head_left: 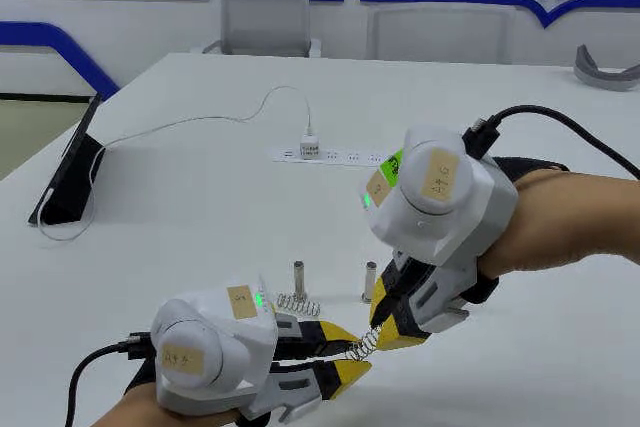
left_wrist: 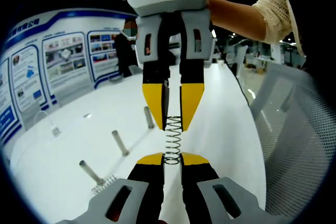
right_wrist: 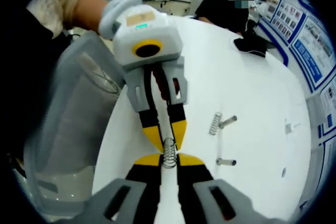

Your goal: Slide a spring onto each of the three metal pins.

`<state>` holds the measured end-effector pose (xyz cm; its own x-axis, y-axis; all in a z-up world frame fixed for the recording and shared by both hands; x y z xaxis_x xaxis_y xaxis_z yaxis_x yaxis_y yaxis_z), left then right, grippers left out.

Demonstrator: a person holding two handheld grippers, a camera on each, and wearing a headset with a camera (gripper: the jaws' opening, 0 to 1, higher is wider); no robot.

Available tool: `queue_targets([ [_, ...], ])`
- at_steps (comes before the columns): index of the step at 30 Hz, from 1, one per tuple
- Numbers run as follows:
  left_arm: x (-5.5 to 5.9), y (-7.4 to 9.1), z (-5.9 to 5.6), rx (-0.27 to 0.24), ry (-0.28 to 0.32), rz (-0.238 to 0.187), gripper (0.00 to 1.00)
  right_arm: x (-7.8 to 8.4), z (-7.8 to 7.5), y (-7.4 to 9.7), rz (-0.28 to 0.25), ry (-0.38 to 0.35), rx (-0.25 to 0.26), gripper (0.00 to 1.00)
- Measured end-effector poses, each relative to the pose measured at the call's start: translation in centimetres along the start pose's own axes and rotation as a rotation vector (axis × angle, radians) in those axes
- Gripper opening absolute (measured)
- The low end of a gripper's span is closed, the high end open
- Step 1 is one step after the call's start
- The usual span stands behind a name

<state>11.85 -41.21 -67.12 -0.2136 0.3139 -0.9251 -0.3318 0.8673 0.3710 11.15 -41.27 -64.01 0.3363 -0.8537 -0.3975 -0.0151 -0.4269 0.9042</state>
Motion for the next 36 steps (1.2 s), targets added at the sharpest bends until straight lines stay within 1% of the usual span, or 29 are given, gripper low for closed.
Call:
queue_targets([
  [4,0.0,0.1,0.0,0.001,0.0,-0.002,0.11,-0.7,-0.1,0.1,-0.009,0.012,0.004,0.12],
  [15,-0.2,0.1,-0.1,0.0,0.003,-0.01,0.11,-2.0,-0.4,0.1,-0.034,0.023,0.017,0.12],
  [20,-0.2,0.1,-0.1,0.0,0.01,-0.017,0.11,-2.0,-0.5,0.0,-0.036,0.018,0.021,0.12],
  [26,0.0,0.1,0.0,-0.001,0.014,-0.017,0.11,-1.7,-0.4,-0.3,-0.029,0.001,0.008,0.15],
  [29,0.0,0.1,0.0,-0.003,0.016,-0.018,0.11,-1.3,-0.4,-0.6,-0.024,-0.006,0.003,0.15],
  [36,-0.1,0.1,0.2,-0.006,0.02,-0.022,0.11,-1.2,-0.2,-1.1,-0.027,-0.015,-0.002,0.15],
])
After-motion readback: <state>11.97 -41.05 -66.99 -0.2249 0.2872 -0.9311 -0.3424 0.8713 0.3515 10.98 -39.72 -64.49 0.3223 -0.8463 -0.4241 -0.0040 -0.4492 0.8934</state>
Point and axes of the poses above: the centre of the closed fingertips' face, and the gripper's own axes: y roughly backward along the fingers, z roughly to its left, x roughly out of its underside, the point moved 1 cm from there along y, roughly backward along the fingers, and after that the axes turned 12 degrees about y, right-handed, at the moved point
